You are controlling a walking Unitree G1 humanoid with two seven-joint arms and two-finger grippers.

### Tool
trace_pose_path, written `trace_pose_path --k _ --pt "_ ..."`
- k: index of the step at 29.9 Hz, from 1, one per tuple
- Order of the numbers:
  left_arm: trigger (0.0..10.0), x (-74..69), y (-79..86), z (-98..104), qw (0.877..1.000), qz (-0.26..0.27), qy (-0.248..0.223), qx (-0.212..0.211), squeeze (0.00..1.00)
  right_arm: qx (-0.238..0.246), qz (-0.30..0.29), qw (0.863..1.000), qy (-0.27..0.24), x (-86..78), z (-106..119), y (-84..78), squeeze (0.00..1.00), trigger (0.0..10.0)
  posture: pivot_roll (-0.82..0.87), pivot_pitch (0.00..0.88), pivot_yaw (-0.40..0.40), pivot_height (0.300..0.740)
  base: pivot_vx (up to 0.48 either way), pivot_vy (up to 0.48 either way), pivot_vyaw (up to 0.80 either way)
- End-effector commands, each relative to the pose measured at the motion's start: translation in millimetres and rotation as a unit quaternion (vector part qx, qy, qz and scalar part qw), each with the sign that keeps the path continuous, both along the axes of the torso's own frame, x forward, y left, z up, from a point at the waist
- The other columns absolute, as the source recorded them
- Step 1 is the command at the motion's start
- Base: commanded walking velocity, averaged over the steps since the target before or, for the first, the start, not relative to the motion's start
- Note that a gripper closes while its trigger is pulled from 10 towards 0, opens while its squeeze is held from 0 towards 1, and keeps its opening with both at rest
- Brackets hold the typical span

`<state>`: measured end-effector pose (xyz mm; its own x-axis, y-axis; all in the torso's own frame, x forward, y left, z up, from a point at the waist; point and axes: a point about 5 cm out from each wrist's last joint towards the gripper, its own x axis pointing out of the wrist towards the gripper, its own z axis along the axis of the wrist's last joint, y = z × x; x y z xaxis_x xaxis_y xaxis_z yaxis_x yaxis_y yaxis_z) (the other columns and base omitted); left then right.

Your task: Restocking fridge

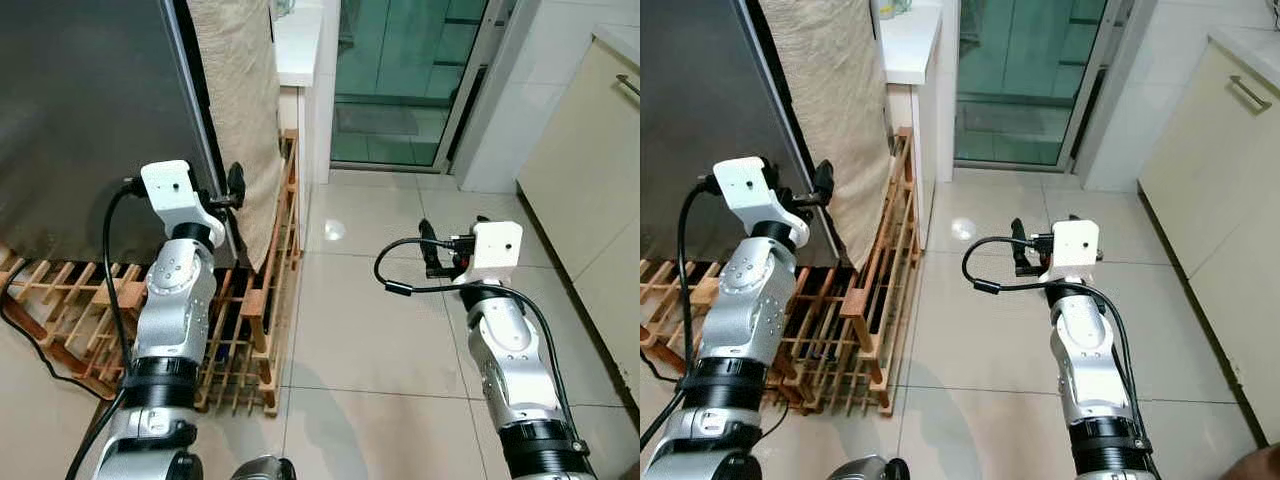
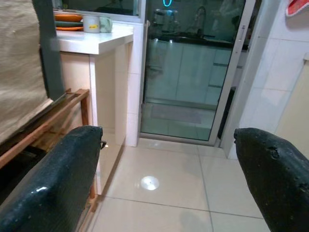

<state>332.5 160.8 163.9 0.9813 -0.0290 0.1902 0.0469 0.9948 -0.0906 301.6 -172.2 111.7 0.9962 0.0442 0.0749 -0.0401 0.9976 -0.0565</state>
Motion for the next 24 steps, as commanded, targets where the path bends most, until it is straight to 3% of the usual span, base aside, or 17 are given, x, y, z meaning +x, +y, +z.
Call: trace_pose_path --k 1,6,12,18,24 --pt "10.0 -2.3 -8.3 0.5 1.0 -0.017 -0.001 0.008 0.0 0.001 0.0 1.0 -0.009 0.4 4.6 -0.9 0.0 10.0 -0.04 0.0 0.023 0.74 0.0 0.0 0.0" --pt "10.0 -4.1 -15.3 3.9 1.0 -0.024 -0.01 0.011 0.0 0.008 0.014 1.0 -0.014 1.5 5.9 5.4 0.0 10.0 -0.04 0.0 0.025 0.74 0.0 0.0 0.0" --pt "10.0 0.9 -11.1 7.1 1.0 -0.008 -0.009 0.018 0.0 0.003 0.034 0.999 -0.017 1.6 6.8 11.9 0.0 10.0 -0.04 0.0 0.031 0.74 0.0 0.0 0.0" --pt "10.0 5.3 -3.6 5.4 1.0 0.024 0.007 0.0 0.0 0.003 0.035 0.999 -0.014 0.9 5.4 11.9 0.0 10.0 -0.05 0.0 0.032 0.74 0.0 0.0 0.0" --pt "10.0 15.7 -4.8 10.5 0.998 0.031 0.016 -0.044 0.0 0.001 0.037 0.999 -0.013 1.3 5.0 11.8 0.0 10.0 -0.05 0.0 0.032 0.74 0.0 0.0 0.0"
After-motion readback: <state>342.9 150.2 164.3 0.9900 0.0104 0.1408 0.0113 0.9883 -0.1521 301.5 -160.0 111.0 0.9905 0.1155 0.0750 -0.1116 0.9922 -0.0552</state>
